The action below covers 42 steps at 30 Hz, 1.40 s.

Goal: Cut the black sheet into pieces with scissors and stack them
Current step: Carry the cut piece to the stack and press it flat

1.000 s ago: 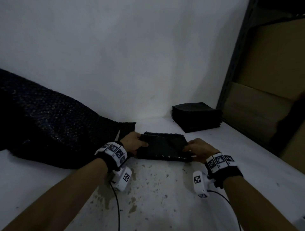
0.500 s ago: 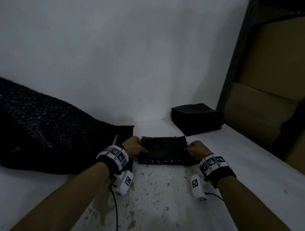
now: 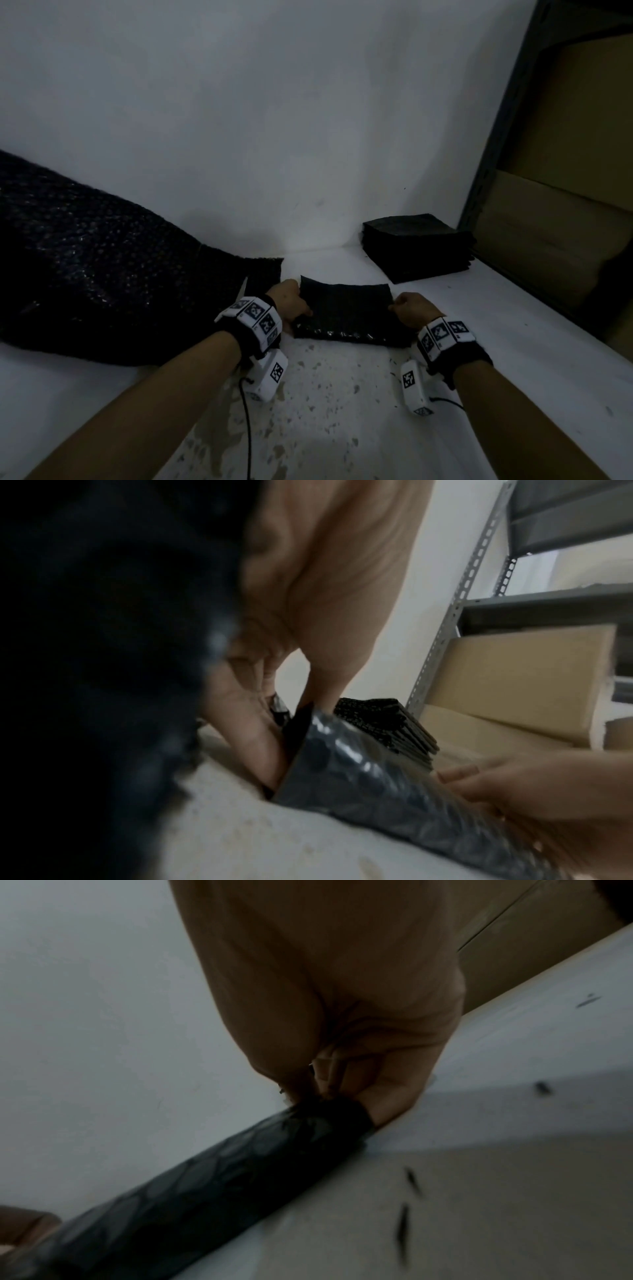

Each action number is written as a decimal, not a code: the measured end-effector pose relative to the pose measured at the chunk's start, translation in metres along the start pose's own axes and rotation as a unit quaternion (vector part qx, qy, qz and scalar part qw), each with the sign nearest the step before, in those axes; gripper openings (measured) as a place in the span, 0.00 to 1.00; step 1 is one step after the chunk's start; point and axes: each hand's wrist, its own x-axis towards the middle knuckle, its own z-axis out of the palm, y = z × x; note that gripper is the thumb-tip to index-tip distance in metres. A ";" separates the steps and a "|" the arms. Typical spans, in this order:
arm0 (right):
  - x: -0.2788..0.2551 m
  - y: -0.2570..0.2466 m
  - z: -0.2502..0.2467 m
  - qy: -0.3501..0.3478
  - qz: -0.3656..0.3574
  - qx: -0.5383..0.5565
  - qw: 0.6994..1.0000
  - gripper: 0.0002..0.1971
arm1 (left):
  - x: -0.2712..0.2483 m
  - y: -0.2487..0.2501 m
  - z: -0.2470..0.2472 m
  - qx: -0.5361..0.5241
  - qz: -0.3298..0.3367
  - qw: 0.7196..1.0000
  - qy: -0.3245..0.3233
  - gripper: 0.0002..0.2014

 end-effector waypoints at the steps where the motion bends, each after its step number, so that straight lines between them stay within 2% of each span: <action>1: 0.000 -0.001 0.000 0.002 0.003 0.000 1.000 0.20 | -0.001 0.001 0.001 0.016 0.001 1.000 0.011 0.24; 4: -0.001 -0.004 0.001 0.012 0.030 0.017 0.999 0.25 | -0.001 0.003 0.004 0.052 0.016 0.998 0.032 0.27; 7: -0.010 -0.010 0.001 0.020 0.036 0.005 0.999 0.37 | -0.001 0.006 0.004 0.073 0.018 0.997 0.031 0.26; 9: -0.022 -0.016 0.000 0.050 0.015 -0.084 0.995 0.48 | -0.001 0.006 0.003 0.081 0.019 0.996 0.032 0.27; 11: -0.034 -0.024 0.000 0.091 -0.032 -0.177 0.979 0.53 | -0.003 0.008 0.004 0.092 0.018 0.995 0.033 0.28; 13: -0.040 -0.031 0.003 0.069 -0.110 -0.201 0.971 0.53 | -0.006 0.009 0.004 0.100 0.020 0.994 0.033 0.28; 15: -0.044 -0.035 0.007 -0.029 -0.167 -0.179 0.969 0.51 | -0.009 0.011 0.004 0.102 0.023 0.994 0.031 0.27; 17: -0.045 -0.037 0.014 -0.108 -0.166 -0.195 0.961 0.47 | -0.013 0.012 0.003 0.091 0.024 0.995 0.024 0.26; 18: -0.045 -0.036 0.019 -0.121 -0.160 -0.214 0.956 0.46 | -0.016 0.014 0.002 0.078 0.028 0.997 0.014 0.26; 22: -0.048 -0.038 0.022 -0.120 -0.152 -0.246 0.950 0.44 | -0.031 0.018 -0.005 0.018 0.030 0.998 -0.054 0.26; 25: -0.049 -0.036 0.020 -0.123 -0.146 -0.239 0.952 0.45 | -0.032 0.012 -0.010 0.071 0.003 0.997 -0.040 0.29; 27: -0.049 -0.036 0.020 -0.117 -0.151 -0.237 0.952 0.45 | -0.033 0.011 -0.010 0.080 -0.013 0.996 -0.032 0.23; 28: -0.049 -0.035 0.021 -0.114 -0.154 -0.238 0.952 0.45 | -0.033 0.011 -0.010 0.093 -0.021 0.995 -0.028 0.25; 29: -0.048 -0.034 0.021 -0.111 -0.154 -0.239 0.952 0.46 | -0.033 0.011 -0.008 0.125 -0.019 0.992 -0.020 0.35; 30: -0.047 -0.034 0.022 -0.109 -0.153 -0.241 0.952 0.46 | -0.033 0.013 -0.007 0.173 0.000 0.985 -0.001 0.47; 31: -0.045 -0.033 0.022 -0.107 -0.153 -0.242 0.952 0.46 | -0.033 0.015 -0.005 0.217 0.044 0.975 0.022 0.53; 33: -0.044 -0.033 0.023 -0.107 -0.152 -0.247 0.951 0.46 | -0.034 0.021 0.000 0.257 0.153 0.953 0.035 0.50; 35: -0.043 -0.033 0.021 -0.117 -0.151 -0.243 0.951 0.46 | -0.035 0.025 0.007 0.269 0.194 0.943 -0.008 0.41; 38: -0.039 -0.030 0.017 -0.110 -0.151 -0.194 0.963 0.45 | -0.035 0.026 0.012 0.285 0.152 0.945 -0.057 0.39; 40: -0.034 -0.027 0.013 -0.042 -0.126 -0.140 0.981 0.44 | -0.034 0.025 0.010 0.275 0.140 0.950 -0.052 0.41; 42: -0.027 -0.023 0.007 0.033 -0.066 -0.096 0.993 0.40 | -0.030 0.027 0.008 0.270 0.136 0.952 -0.048 0.42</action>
